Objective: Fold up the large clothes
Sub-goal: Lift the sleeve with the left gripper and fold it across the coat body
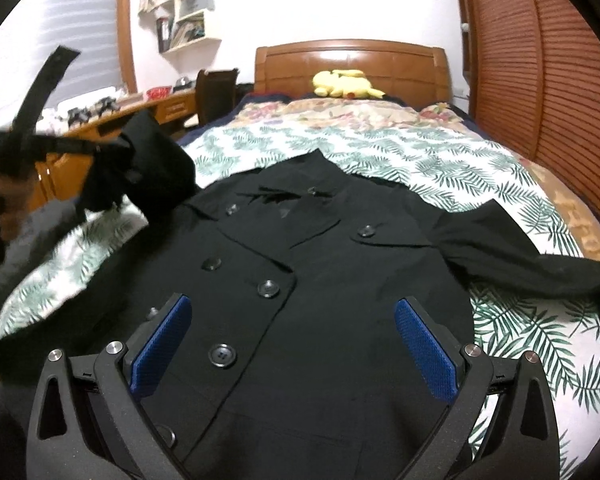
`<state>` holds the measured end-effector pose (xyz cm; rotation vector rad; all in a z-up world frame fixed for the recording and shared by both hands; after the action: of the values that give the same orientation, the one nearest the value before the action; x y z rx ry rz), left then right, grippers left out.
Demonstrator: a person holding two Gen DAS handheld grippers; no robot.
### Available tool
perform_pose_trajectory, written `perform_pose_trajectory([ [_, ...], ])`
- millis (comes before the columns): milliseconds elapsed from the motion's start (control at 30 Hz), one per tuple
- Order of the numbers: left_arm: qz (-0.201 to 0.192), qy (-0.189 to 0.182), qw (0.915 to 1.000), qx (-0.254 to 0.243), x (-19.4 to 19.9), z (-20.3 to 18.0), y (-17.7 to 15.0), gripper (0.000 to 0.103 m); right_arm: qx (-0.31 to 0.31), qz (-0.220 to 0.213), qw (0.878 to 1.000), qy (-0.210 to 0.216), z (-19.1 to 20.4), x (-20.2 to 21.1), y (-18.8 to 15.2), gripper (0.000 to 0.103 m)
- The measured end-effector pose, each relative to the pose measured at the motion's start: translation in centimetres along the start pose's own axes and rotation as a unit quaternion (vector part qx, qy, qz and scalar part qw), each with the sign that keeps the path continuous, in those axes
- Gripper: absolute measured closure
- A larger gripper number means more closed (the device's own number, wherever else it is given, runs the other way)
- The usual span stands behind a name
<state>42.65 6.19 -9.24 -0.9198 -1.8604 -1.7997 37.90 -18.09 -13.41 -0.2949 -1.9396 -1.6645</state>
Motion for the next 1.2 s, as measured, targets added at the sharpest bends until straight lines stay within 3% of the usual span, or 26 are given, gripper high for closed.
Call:
perform_pose_trajectory([
  [267, 0.049, 0.004, 0.9988, -0.008, -1.6, -3.8, -3.6, 0.103, -0.013, -0.037, 0.999, -0.013, -2.2, 1.0, 0.8, 0.0],
  [400, 0.061, 0.003, 0.9981, -0.012, -1.3, -5.0, -5.2, 0.103, -0.006, -0.032, 0.999, -0.024, -2.9, -0.1, 0.2, 0.0],
  [567, 0.06, -0.013, 0.9981, 0.005, 0.3, -5.7, -7.1, 0.092, -0.011, -0.007, 1.0, -0.019, -3.5, -1.8, -0.5, 0.0],
  [700, 0.058, -0.03, 0.9977, 0.018, 1.6, -5.6, -8.5, 0.077, -0.015, -0.011, 1.0, -0.01, -3.0, -1.6, -0.2, 0.0],
  [933, 0.051, -0.018, 0.9976, 0.043, 1.5, -1.0, -9.9, 0.066, 0.009, -0.01, 1.0, 0.009, -0.2, -1.2, 0.0, 0.0],
  [1200, 0.065, 0.026, 0.9942, 0.081, -0.9, 9.1, -11.4, 0.063, 0.045, -0.01, 0.998, 0.05, 4.8, -0.5, -0.3, 0.0],
])
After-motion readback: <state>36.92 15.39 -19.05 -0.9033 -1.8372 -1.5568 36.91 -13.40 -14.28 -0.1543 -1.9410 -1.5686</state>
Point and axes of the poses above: each gripper's, at about its wrist camera, not at the fingertips, and x roughly against the way its jaws point, z to its left, y to its top, the point moved 10 cm from there along -x, roughly the way its jaws point, and after that the axes turned 13 degrees about -y, right-handed, at the moved point
